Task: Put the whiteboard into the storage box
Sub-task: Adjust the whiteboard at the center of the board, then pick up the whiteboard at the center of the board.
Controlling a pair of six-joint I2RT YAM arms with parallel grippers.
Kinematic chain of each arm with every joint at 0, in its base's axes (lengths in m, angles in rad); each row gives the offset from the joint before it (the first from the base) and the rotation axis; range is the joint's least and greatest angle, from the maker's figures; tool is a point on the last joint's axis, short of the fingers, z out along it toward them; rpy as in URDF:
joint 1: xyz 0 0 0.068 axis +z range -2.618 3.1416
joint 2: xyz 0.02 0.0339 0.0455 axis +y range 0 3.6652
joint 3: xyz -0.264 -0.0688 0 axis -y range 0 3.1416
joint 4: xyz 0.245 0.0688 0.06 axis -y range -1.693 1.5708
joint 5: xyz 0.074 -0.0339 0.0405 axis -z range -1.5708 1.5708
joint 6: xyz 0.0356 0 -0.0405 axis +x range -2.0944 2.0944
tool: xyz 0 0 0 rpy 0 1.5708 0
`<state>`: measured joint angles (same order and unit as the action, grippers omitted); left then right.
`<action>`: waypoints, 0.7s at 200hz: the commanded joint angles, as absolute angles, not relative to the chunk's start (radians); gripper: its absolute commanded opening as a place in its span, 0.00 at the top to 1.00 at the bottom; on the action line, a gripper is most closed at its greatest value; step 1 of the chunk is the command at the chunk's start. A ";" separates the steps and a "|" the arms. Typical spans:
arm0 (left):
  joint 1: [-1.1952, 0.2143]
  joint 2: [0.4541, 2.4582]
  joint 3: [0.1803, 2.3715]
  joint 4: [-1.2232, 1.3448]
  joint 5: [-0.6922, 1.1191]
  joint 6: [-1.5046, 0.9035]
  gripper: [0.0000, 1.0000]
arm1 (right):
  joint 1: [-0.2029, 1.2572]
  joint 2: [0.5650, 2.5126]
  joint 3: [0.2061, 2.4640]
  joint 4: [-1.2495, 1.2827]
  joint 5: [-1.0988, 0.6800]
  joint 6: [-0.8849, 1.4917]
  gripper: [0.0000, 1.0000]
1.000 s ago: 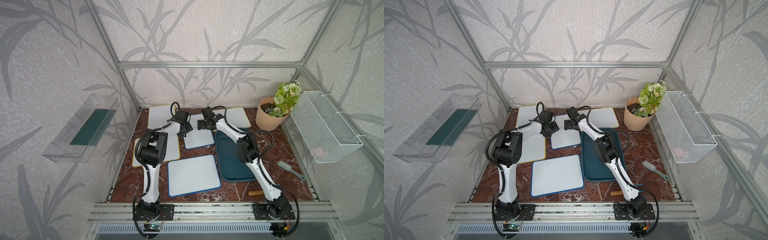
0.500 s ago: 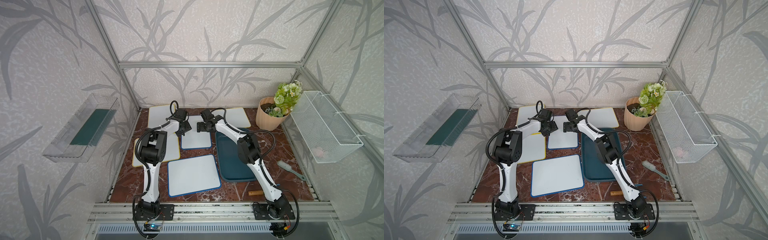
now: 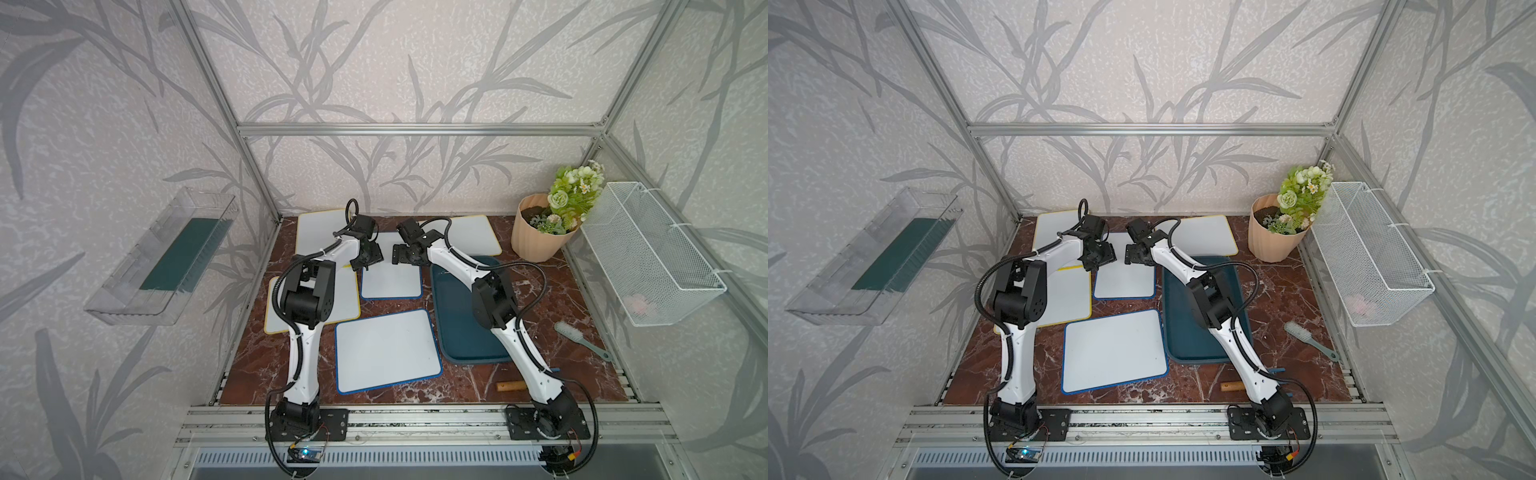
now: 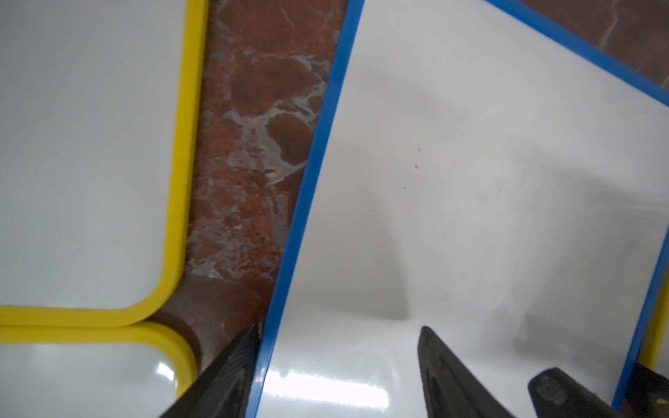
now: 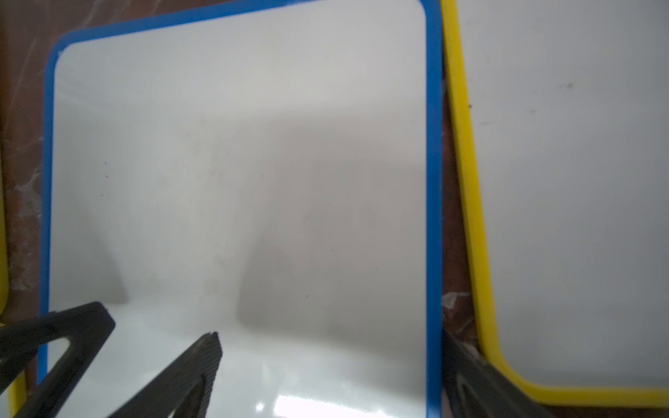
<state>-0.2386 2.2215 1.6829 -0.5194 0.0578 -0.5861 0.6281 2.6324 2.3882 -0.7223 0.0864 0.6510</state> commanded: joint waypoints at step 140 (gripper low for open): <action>-0.209 2.289 1.557 -0.461 0.269 -0.641 0.30 | 0.556 2.575 2.135 -0.476 -0.555 1.074 0.06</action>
<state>-0.1837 2.2005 1.6207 -0.4000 0.1631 -0.6094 0.5106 2.5534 2.2353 -0.5495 -0.2924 0.9363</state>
